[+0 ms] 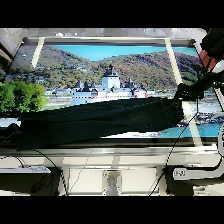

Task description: Fold the clothes and pants, and hang the long-sleeved shirts on hangers.

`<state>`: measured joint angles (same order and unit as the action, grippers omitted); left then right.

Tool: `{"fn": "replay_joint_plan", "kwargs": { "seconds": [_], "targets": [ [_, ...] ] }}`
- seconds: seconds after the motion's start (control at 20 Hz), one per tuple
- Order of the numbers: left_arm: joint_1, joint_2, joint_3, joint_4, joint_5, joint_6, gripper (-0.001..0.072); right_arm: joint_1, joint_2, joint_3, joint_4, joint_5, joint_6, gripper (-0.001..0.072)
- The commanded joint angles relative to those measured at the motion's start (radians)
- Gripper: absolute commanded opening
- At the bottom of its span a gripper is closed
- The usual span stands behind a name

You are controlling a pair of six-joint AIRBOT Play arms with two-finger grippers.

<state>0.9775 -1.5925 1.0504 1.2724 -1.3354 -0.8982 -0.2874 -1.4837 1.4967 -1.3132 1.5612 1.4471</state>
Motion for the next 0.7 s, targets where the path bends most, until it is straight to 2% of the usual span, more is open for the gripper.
{"fn": "replay_joint_plan", "kwargs": {
  "seconds": [0.0,0.05,0.1,0.25,0.35,0.5,0.65],
  "targets": [
    [-0.016,-0.035,-0.003,-0.076,-0.056,0.058,0.0319,0.001,0.0,0.001,0.0,-0.002,0.0,0.0446],
    [-0.029,-0.038,-0.003,-0.068,-0.062,0.058,0.0078,0.001,0.0,0.001,0.0,-0.002,0.0,0.0445],
    [-0.039,-0.038,-0.003,-0.066,-0.062,0.062,0.0029,0.001,0.0,0.001,0.0,-0.002,0.0,0.0446],
    [-0.061,-0.034,0.031,-0.066,-0.086,0.047,0.0028,0.001,0.0,0.001,0.0,-0.002,0.0,0.0446],
    [-0.067,-0.014,0.117,-0.07,-0.138,-0.023,0.0028,0.001,0.0,0.001,0.0,-0.002,-0.001,0.0445],
    [-0.083,0.052,0.297,-0.138,-0.204,-0.187,0.0028,0.001,0.0,0.001,0.0,-0.013,-0.002,0.0446],
    [-0.15,0.146,0.431,-0.26,-0.278,-0.204,0.0028,0.001,0.0,0.001,-0.001,-0.039,-0.026,0.0446]
  ]
}}
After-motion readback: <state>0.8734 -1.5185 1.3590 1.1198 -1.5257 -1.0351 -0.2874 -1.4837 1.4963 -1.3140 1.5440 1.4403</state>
